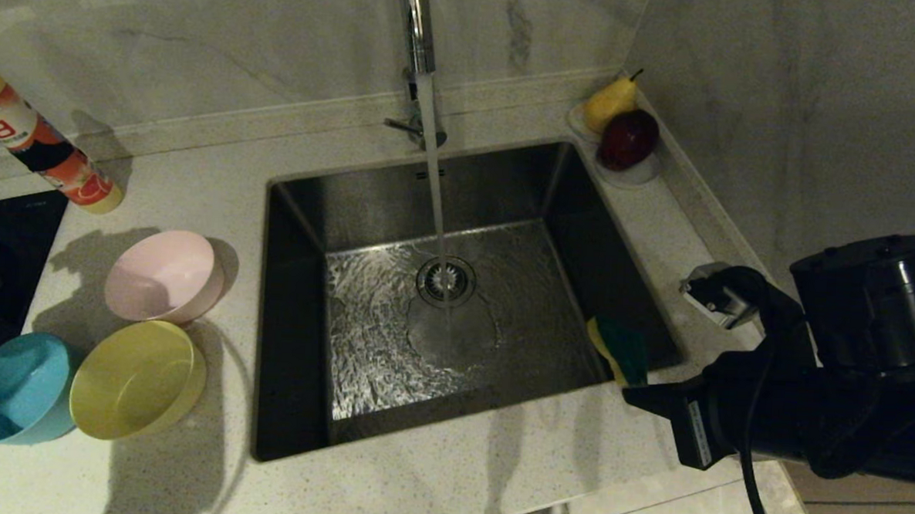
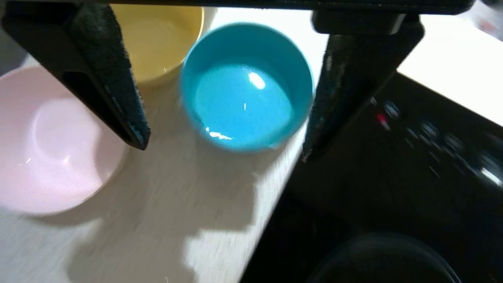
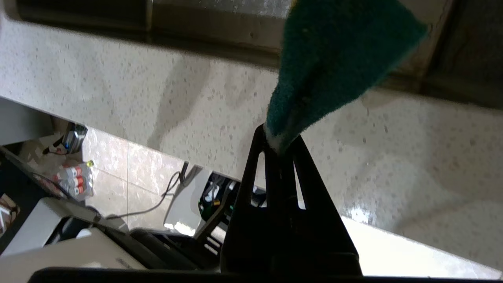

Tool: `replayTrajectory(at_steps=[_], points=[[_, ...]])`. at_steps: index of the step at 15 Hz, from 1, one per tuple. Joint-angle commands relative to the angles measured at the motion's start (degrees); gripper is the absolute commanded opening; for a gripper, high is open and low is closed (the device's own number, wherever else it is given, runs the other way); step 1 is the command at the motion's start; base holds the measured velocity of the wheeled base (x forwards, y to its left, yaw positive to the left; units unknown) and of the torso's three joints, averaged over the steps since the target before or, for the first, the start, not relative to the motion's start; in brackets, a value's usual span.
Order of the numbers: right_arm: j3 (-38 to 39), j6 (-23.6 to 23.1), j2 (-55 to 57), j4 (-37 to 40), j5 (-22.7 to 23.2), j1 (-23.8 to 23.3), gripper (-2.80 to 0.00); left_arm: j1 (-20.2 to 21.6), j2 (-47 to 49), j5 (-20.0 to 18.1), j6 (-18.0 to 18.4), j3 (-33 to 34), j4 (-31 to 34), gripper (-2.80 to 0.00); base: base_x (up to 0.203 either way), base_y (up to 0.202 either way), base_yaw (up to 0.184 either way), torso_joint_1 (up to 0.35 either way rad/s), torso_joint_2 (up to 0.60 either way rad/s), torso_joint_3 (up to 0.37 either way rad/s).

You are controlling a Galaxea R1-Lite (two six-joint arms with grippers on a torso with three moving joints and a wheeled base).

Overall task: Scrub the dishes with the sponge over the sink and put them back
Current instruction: Pick up a bowl and the sponge

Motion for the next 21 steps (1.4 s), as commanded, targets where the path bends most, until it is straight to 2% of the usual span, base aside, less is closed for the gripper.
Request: replayTrajectory(at_steps=[1, 5, 12, 17, 21], points=[[0.7, 0.2, 1.0, -1.5, 0.0, 0.0, -2.80, 3.3, 0.9, -2.7, -1.7, 2.7, 0.4, 0.00, 0.000, 0.000, 0.000, 0.000, 0.00, 0.000], [0.7, 0.2, 0.8, -1.8, -0.1, 0.0, -2.80, 4.6, 1.6, -3.6, -2.5, 7.9, -0.3, 0.00, 0.000, 0.000, 0.000, 0.000, 0.00, 0.000], [0.7, 0.8, 2.6, -1.8, 0.0, 0.0, -2.80, 11.6, 7.7, -10.8, -3.3, 9.5, -0.5, 0.00, 0.000, 0.000, 0.000, 0.000, 0.00, 0.000], [0.7, 0.8, 2.9, -1.8, 0.0, 0.0, -2.80, 11.8, 8.9, -12.5, -3.3, 11.1, -0.6, 0.00, 0.000, 0.000, 0.000, 0.000, 0.00, 0.000], [0.7, 0.8, 3.6, -1.9, 0.0, 0.0, -2.80, 11.8, 11.3, -14.2, -3.2, 13.4, -3.1, 0.00, 0.000, 0.000, 0.000, 0.000, 0.00, 0.000]])
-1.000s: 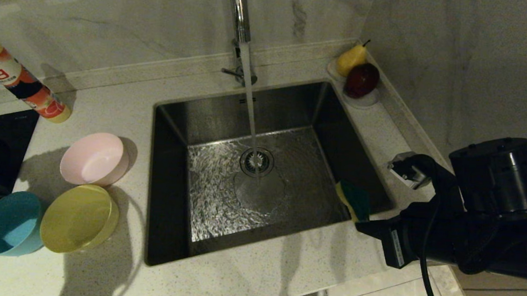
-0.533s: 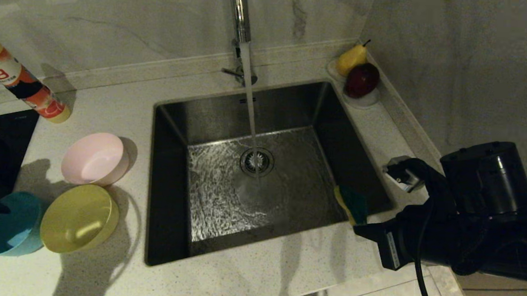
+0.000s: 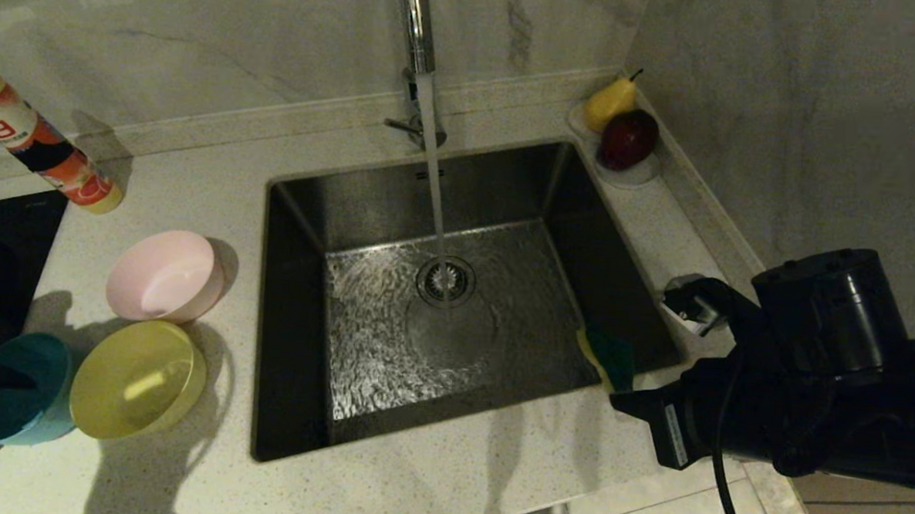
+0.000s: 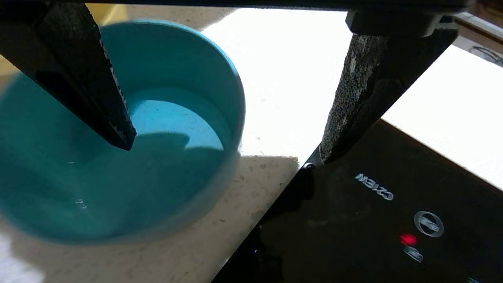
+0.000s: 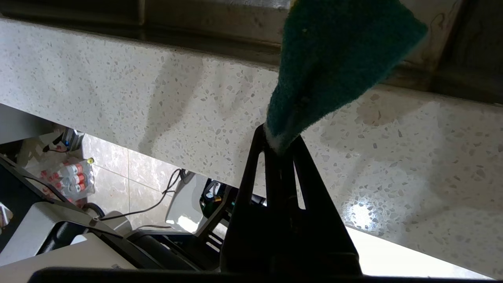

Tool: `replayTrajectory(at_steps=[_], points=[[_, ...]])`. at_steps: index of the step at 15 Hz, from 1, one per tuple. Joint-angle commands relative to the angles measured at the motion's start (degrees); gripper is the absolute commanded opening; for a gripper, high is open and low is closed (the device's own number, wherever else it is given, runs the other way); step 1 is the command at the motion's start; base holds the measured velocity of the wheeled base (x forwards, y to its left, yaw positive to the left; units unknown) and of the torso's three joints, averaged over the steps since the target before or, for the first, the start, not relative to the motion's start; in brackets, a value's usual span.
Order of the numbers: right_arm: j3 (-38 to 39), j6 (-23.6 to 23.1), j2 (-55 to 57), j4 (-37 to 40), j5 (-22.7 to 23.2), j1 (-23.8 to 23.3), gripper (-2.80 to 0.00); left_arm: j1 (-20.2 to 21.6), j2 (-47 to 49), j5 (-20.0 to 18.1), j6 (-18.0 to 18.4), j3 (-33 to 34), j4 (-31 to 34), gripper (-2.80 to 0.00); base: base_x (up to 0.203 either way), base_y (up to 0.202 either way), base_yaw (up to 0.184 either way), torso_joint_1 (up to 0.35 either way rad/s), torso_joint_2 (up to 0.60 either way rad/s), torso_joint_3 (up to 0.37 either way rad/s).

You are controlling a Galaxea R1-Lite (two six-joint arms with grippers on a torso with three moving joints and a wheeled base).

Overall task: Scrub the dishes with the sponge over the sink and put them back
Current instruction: Pick up a bowl and the sponge

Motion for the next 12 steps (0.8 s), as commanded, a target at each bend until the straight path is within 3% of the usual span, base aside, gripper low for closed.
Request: replayTrajectory(at_steps=[1, 4, 10, 11, 12], points=[[0.0, 0.1, 0.5, -0.4, 0.0, 0.0, -2.80, 0.0, 2.0, -0.2, -0.2, 1.7, -1.8, 0.00, 0.000, 0.000, 0.000, 0.000, 0.00, 0.000], [-0.1, 0.1, 1.3, -1.1, -0.1, 0.0, -2.80, 0.0, 3.5, -0.3, -0.3, 2.9, -5.2, 0.00, 0.000, 0.000, 0.000, 0.000, 0.00, 0.000], [-0.4, 0.1, 2.3, -1.4, 0.0, 0.3, -2.80, 0.0, 4.1, -0.4, -0.3, 2.8, -5.3, 0.00, 0.000, 0.000, 0.000, 0.000, 0.00, 0.000], [-0.2, 0.1, 2.6, -2.3, 0.0, 0.3, -2.80, 0.0, 4.3, -0.5, -0.5, 2.4, -5.3, -2.80, 0.000, 0.000, 0.000, 0.000, 0.00, 0.000], [0.0, 0.1, 2.8, -3.2, -0.1, 0.4, -2.80, 0.0, 4.3, -0.5, -1.0, 2.1, -5.3, -2.80, 0.000, 0.000, 0.000, 0.000, 0.00, 0.000]])
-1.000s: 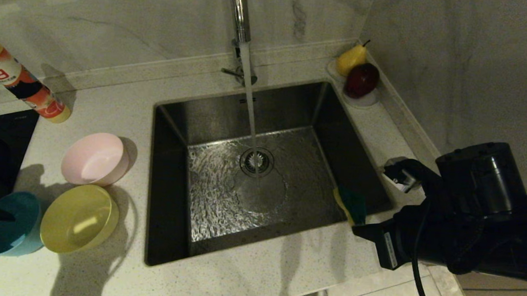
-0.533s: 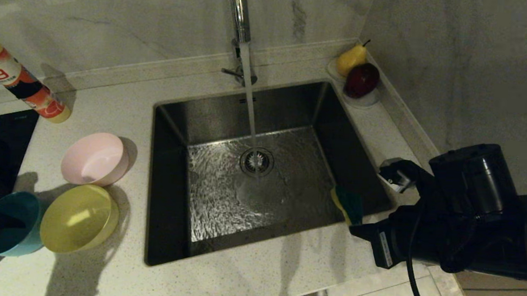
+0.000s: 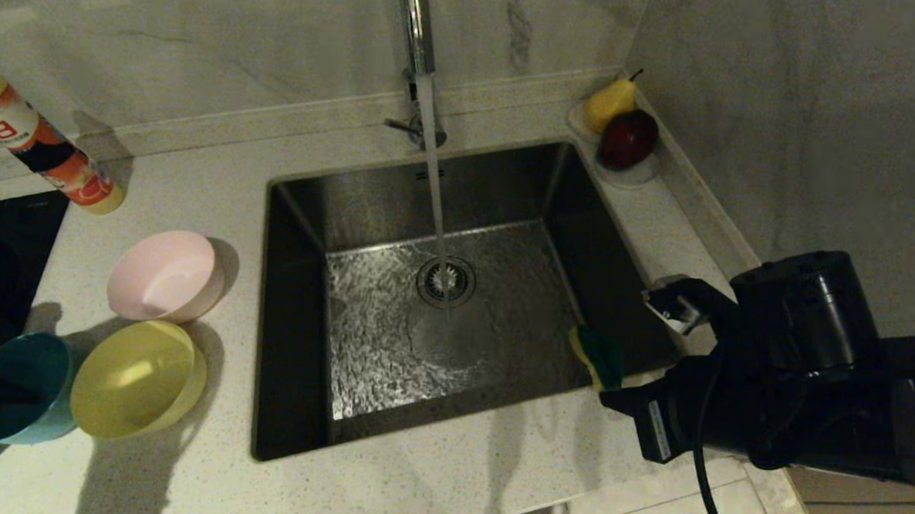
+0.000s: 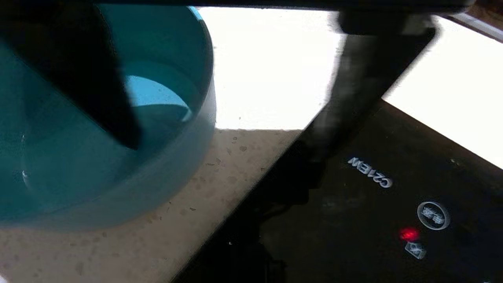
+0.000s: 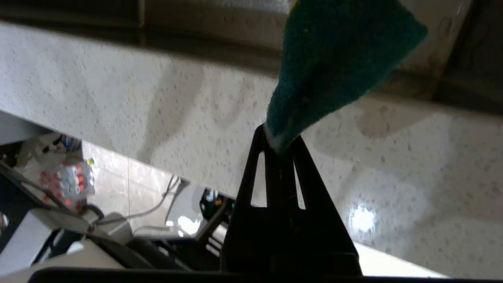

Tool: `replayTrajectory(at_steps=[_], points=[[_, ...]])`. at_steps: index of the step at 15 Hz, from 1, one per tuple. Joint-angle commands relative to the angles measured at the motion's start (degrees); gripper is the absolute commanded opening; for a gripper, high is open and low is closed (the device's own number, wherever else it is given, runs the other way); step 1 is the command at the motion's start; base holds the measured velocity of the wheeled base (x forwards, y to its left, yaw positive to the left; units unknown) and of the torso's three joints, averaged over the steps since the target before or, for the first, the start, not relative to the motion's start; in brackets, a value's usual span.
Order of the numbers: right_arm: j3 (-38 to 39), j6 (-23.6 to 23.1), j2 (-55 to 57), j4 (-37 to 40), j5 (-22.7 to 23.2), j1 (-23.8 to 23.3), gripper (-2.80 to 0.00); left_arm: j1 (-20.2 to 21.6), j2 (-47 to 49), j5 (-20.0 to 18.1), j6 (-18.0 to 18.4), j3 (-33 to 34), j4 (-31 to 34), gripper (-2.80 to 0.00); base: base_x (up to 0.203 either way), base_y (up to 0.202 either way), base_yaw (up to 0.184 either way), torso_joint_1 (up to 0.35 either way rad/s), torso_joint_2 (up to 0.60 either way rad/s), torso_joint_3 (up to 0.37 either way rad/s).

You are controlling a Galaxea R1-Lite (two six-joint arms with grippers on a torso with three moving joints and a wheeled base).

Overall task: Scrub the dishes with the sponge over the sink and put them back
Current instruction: Pick up a bowl and the sponge

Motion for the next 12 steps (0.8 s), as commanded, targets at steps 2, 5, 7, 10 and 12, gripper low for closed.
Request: replayTrajectory(at_steps=[2, 5, 7, 10, 12], points=[[0.5, 0.1, 0.4, -1.0, 0.0, 0.1, -2.80, 0.0, -0.3, -0.2, -1.5, -1.7, 0.2, -2.80, 0.000, 0.000, 0.000, 0.000, 0.00, 0.000], [0.4, 0.1, -0.8, -1.0, -0.2, 0.1, -2.80, 0.0, -0.8, -0.1, -1.9, -3.7, 0.6, -2.80, 0.000, 0.000, 0.000, 0.000, 0.00, 0.000], [0.6, 0.1, -1.1, -1.0, -0.2, 0.1, -2.80, 0.0, -0.6, -0.1, -1.9, -3.5, 0.4, -2.80, 0.000, 0.000, 0.000, 0.000, 0.00, 0.000], [0.9, 0.1, -0.5, -1.0, -0.1, 0.1, -2.80, 0.0, 0.4, -0.1, -1.6, -3.2, 0.2, -2.80, 0.000, 0.000, 0.000, 0.000, 0.00, 0.000], [1.0, 0.1, 0.0, -1.1, -0.1, 0.1, -2.80, 0.0, 1.9, -0.1, -1.5, -3.2, 0.0, -2.80, 0.000, 0.000, 0.000, 0.000, 0.00, 0.000]])
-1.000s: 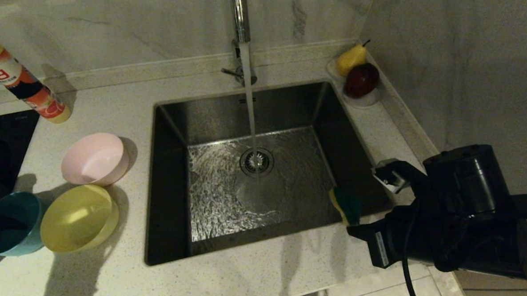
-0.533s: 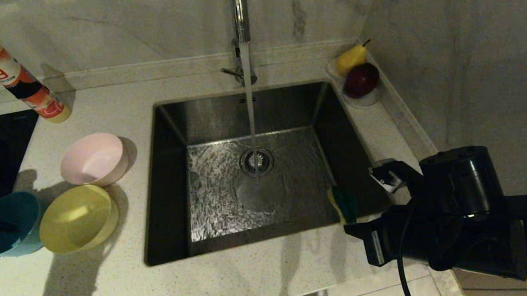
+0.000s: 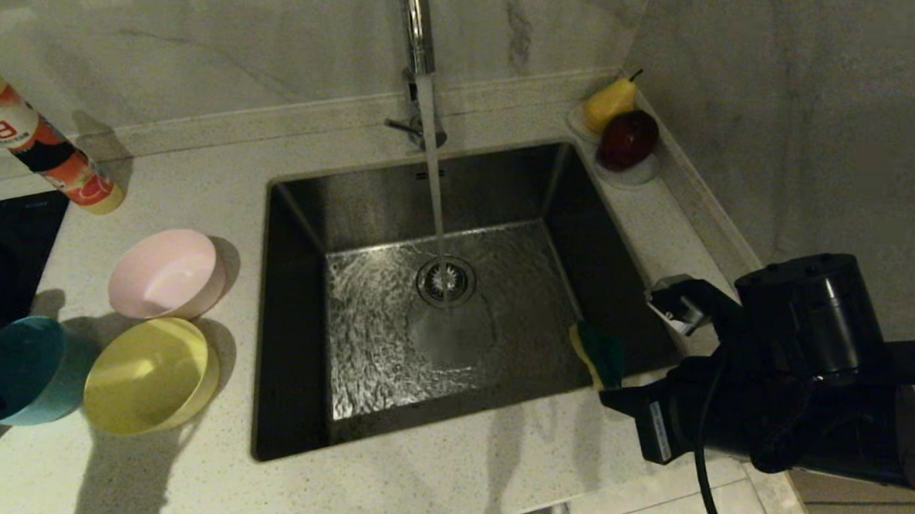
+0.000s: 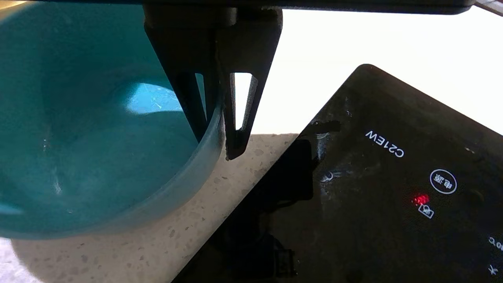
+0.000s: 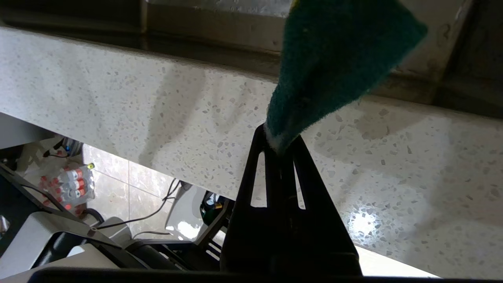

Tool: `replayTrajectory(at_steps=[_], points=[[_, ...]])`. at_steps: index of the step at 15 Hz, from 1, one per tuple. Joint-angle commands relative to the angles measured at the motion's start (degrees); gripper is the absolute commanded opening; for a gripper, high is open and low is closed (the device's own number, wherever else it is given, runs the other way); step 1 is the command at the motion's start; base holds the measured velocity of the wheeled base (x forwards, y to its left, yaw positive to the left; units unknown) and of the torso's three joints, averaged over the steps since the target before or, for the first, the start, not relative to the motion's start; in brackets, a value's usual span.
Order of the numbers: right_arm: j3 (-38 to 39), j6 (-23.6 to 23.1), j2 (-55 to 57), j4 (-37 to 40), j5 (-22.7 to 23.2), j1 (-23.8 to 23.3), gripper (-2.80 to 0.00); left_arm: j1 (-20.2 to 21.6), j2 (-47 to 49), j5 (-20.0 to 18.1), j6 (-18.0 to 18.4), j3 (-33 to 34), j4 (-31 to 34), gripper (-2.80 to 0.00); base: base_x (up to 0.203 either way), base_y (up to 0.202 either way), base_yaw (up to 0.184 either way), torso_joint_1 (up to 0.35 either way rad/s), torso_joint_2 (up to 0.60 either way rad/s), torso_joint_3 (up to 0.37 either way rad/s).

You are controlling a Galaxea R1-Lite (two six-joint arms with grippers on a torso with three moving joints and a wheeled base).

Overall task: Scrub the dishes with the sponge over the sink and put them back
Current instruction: Pick up a bowl and the sponge

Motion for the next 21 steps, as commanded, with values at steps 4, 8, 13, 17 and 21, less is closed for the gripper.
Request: replayTrajectory(at_steps=[4, 8, 13, 17, 21], points=[[-0.1, 0.1, 1.0, -0.1, 0.1, 0.0, -2.80, 1.1, 1.7, 0.2, -0.9, -2.9, 0.1, -2.80, 0.000, 0.000, 0.000, 0.000, 0.00, 0.000], [0.0, 0.1, 1.3, -0.1, 0.1, 0.0, -2.80, 2.2, -1.3, 0.5, -1.7, -5.9, 0.8, -2.80, 0.000, 0.000, 0.000, 0.000, 0.00, 0.000], [0.0, 0.0, 0.6, -0.1, 0.0, 0.1, -2.80, 2.2, -11.1, 0.1, -5.6, -10.6, 3.9, -2.80, 0.000, 0.000, 0.000, 0.000, 0.00, 0.000], [0.0, 0.1, 0.2, -0.1, -0.1, 0.1, -2.80, 2.0, -17.6, -2.5, -6.8, -23.7, 16.0, -2.80, 0.000, 0.000, 0.000, 0.000, 0.00, 0.000], [0.0, 0.2, -0.5, -0.1, 0.0, 0.6, -2.80, -8.7, -20.0, -5.2, -7.7, -34.2, 27.1, -2.80, 0.000, 0.000, 0.000, 0.000, 0.00, 0.000]])
